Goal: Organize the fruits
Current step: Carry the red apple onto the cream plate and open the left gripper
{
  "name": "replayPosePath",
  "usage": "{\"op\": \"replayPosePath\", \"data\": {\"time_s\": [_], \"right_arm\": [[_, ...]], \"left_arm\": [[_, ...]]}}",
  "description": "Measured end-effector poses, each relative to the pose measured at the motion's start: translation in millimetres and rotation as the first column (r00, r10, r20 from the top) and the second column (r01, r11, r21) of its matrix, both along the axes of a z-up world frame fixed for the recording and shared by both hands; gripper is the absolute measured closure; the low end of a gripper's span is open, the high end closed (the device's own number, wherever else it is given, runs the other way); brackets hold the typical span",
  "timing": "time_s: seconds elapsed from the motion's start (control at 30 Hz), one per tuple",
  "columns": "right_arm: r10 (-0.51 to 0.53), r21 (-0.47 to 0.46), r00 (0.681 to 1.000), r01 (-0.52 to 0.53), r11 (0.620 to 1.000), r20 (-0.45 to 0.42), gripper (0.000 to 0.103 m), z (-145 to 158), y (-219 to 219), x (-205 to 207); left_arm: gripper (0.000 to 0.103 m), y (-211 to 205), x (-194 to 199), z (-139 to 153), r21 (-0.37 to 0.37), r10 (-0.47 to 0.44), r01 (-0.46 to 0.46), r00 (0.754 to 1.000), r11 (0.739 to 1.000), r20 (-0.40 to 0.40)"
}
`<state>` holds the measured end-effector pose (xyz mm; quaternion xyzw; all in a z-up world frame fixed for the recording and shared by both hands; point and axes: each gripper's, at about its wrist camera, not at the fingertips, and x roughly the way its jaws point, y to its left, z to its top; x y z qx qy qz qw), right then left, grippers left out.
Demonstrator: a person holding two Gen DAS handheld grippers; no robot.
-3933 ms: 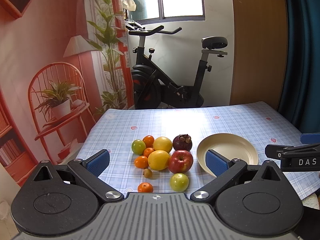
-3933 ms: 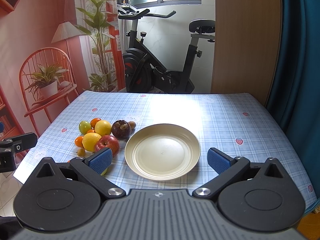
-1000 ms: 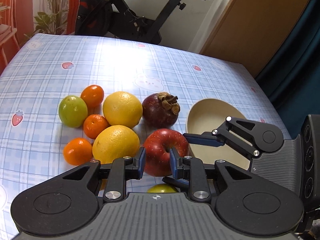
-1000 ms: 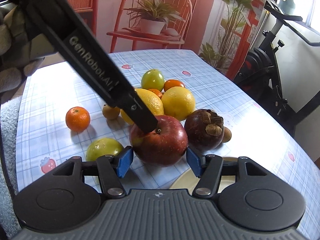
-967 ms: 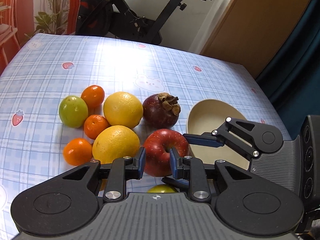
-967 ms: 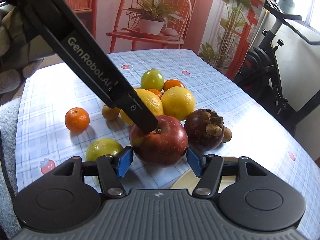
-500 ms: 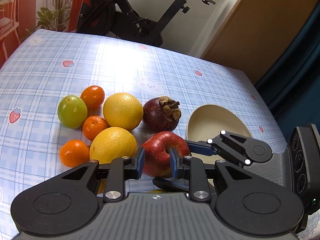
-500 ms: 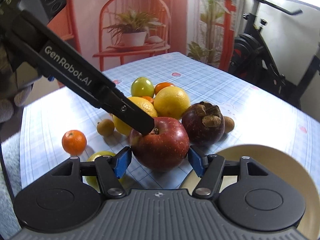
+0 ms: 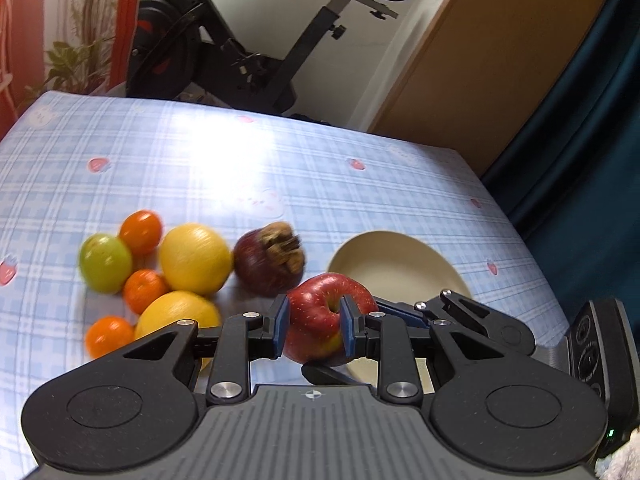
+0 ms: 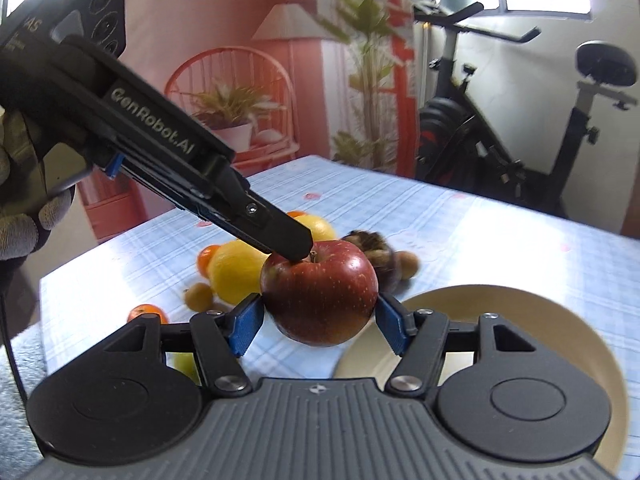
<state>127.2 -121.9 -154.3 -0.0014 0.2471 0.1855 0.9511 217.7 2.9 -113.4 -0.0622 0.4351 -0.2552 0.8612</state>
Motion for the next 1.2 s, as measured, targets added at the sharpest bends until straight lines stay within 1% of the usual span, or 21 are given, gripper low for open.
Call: {"op": "replayPosePath", "data": {"time_s": [0.2,0.3,0.43,0.6,0.73,0.77,0.93,1.07,1.2], "right_arm": [[-0.087,-0.006,0.996,0.087,0.996,0.019,0.039,1.7,-21.2,-1.7],[-0.126,-0.001,0.992,0.126,0.992,0.004,0.039,-3.1,-32.4,2.0],[-0.156,-0.004,0.988,0.156,0.988,-0.023,0.039,-12.4,-41.2,9.9],[-0.175,-0.031,0.984,0.174,0.984,-0.037,0.039,-16.2,-42.0,18.4],[-0.186,-0.046,0.982,0.184,0.982,-0.039,0.039,-16.1,-38.3,20.1],[-0.187,-0.049,0.981,0.185,0.982,-0.042,0.039,-15.3,-39.1,22.4],[-0.199,-0.061,0.979,0.196,0.979,-0.046,0.038,-13.9,-38.1,20.5],[-0.224,-0.054,0.973,0.222,0.974,-0.046,0.037,-9.6,-42.1,13.0],[-0.232,-0.01,0.971,0.232,0.973,-0.064,0.037,-4.4,-45.7,4.2]], "left_arm": [[0.075,-37.1,14.6,1.9,0.019,-0.046,0.046,0.999,0.999,0.023],[0.075,-56.0,22.9,-2.8,0.043,-0.07,0.069,0.997,0.997,0.025],[0.075,-74.6,35.2,-14.1,0.073,-0.079,0.079,0.997,0.994,0.006],[0.075,-78.7,40.9,-21.6,0.094,-0.079,0.078,0.997,0.993,0.007],[0.074,-79.4,43.1,-21.7,0.1,-0.071,0.069,0.997,0.993,0.015],[0.073,-79.2,42.1,-21.2,0.105,-0.069,0.067,0.997,0.992,0.022],[0.072,-82.3,41.0,-18.9,0.13,-0.061,0.055,0.997,0.99,0.042],[0.072,-85.6,37.6,-17.4,0.152,-0.064,0.055,0.996,0.987,0.059],[0.071,-85.2,36.7,-17.4,0.15,-0.055,0.045,0.997,0.988,0.062]]}}
